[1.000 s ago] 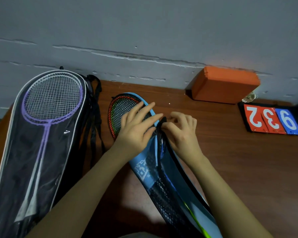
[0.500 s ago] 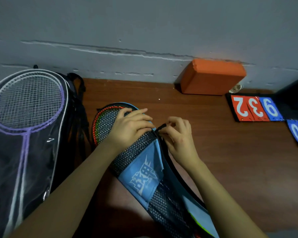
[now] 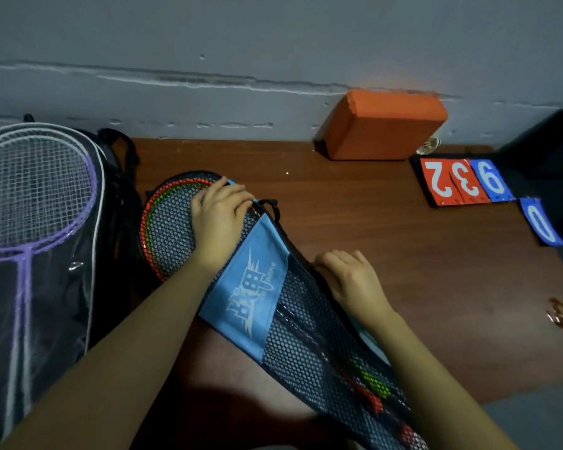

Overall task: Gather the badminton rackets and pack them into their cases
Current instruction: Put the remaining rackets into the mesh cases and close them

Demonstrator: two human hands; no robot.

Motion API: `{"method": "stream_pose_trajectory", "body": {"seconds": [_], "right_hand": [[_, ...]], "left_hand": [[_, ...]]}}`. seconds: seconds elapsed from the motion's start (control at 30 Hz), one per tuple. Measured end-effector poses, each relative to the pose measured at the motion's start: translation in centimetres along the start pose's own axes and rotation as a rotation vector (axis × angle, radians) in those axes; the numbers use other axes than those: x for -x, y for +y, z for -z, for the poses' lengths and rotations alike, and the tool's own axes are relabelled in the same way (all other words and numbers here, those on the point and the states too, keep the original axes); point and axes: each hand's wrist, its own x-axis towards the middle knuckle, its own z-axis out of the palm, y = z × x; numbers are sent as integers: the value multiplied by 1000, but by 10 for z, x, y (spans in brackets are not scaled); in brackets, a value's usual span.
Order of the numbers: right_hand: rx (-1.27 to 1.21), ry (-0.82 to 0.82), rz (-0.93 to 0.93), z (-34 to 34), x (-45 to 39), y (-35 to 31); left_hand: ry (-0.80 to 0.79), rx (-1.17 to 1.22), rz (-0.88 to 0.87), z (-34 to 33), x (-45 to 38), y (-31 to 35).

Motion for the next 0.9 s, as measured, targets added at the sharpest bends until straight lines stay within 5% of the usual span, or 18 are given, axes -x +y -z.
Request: {"method": "stream_pose_trajectory", "body": {"seconds": [0.13,0.33,0.57,0.9], "right_hand": [[-50,27,35,2,2,7],[-61,81,131,3,4,12],[-124,135,152,-2,9,9],[-135,-117,67,13,80,68]], "left_hand": [[-57,-16,31,0,14,9],[-245,-118,-348,-6,81,58],[-230,-64,-36,-6,82,68],[-102,-8,199,-55,84,64]]}}
